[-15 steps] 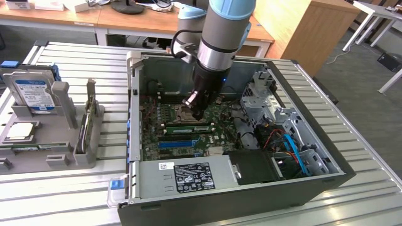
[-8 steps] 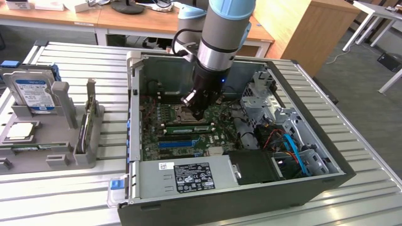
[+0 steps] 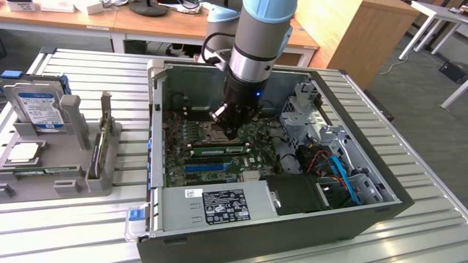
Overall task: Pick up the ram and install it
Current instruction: 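Press down the ram until it locks into place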
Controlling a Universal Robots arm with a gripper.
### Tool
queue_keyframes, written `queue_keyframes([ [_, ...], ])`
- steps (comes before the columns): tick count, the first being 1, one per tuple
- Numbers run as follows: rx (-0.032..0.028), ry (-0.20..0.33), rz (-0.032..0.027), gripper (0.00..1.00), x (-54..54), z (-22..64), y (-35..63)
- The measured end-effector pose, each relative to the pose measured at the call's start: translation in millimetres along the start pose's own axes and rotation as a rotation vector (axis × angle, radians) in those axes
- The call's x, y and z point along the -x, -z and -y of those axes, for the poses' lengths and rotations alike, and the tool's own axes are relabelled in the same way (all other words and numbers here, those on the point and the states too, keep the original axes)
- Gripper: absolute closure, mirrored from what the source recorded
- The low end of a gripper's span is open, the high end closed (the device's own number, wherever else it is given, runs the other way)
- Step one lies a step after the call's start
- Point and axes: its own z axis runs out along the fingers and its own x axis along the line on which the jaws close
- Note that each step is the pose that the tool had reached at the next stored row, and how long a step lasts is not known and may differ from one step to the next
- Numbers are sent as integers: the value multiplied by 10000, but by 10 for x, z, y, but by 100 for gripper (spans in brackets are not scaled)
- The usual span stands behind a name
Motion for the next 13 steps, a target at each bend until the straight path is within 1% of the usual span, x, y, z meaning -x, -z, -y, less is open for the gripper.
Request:
queue_keyframes([
  [3, -4, -453, 9, 89, 0, 0, -1],
  [13, -20, -2199, 42, 89, 0, 0, -3],
])
